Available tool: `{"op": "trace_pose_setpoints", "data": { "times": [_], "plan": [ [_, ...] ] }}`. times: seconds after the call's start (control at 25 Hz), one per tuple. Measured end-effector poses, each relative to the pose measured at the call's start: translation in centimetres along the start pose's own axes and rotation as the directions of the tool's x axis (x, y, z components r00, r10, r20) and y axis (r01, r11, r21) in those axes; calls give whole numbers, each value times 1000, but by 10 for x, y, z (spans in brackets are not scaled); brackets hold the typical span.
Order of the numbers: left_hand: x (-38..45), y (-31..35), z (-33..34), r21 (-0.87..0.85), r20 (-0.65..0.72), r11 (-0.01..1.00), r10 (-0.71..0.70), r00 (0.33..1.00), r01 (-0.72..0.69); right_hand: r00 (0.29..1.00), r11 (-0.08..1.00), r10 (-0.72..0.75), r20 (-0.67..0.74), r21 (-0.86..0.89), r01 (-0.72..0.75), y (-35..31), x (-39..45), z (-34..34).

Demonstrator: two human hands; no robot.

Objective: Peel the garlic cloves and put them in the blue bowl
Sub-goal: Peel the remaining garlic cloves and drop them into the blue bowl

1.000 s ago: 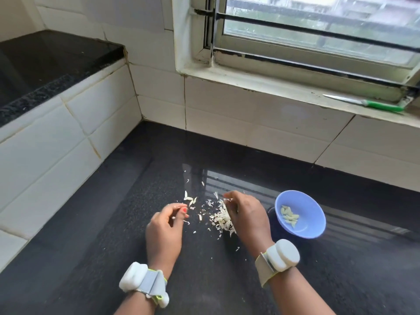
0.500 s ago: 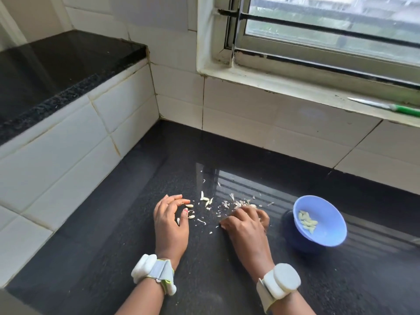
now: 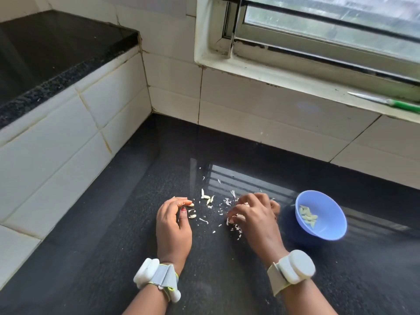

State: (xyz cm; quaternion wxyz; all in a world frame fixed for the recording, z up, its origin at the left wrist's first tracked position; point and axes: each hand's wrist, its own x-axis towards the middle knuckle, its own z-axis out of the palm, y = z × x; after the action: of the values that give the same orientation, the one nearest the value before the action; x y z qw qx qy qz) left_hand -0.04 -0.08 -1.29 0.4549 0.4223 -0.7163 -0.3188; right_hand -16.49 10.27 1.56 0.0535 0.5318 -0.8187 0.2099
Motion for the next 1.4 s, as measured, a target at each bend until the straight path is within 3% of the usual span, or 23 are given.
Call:
{"op": "trace_pose_setpoints", "data": {
  "times": [0.24, 0.44, 0.6, 0.76, 0.88, 1.04, 1.16, 1.24, 1.32, 1.4],
  "plan": [
    [-2, -1, 0, -16, 1, 1000, 15, 1000, -15, 993, 992, -91, 79, -82, 98, -12, -3, 4],
    [-2, 0, 1, 18, 55, 998, 58, 997, -59, 999, 997, 18, -39, 73, -15, -22, -8, -3],
    [-5, 2, 1, 120, 198, 974, 168, 966, -194, 994, 997, -32, -107, 71, 40, -33, -13, -6],
    [-9, 2, 0, 18, 270, 984, 166, 948, -178, 992, 994, -103, -67, 40, 106, -38, -15, -6],
    [-8, 1, -1, -69, 278, 988, 149, 949, -136, 1000, 976, -26, 15, 217, 22, -42, -10, -7],
    [-4, -2, -3, -211, 298, 976, 114, 948, -51, 961, 814, 23, 276, 553, -178, -40, -1, -9],
    [-5, -4, -6, -269, 336, 963, 106, 936, -12, 919, 566, -33, 392, 766, -306, -41, -1, -9],
    [-3, -3, -8, -287, 358, 958, 104, 928, 4, 884, 415, -44, 466, 813, -409, -43, -1, -11],
    [-3, -2, -9, -298, 373, 954, 103, 922, 14, 870, 385, -19, 493, 807, -449, -44, -2, -11],
    [-4, -2, -10, -302, 372, 953, 113, 921, 6, 892, 499, 64, 447, 760, -417, -46, 2, -13]
  ]
}}
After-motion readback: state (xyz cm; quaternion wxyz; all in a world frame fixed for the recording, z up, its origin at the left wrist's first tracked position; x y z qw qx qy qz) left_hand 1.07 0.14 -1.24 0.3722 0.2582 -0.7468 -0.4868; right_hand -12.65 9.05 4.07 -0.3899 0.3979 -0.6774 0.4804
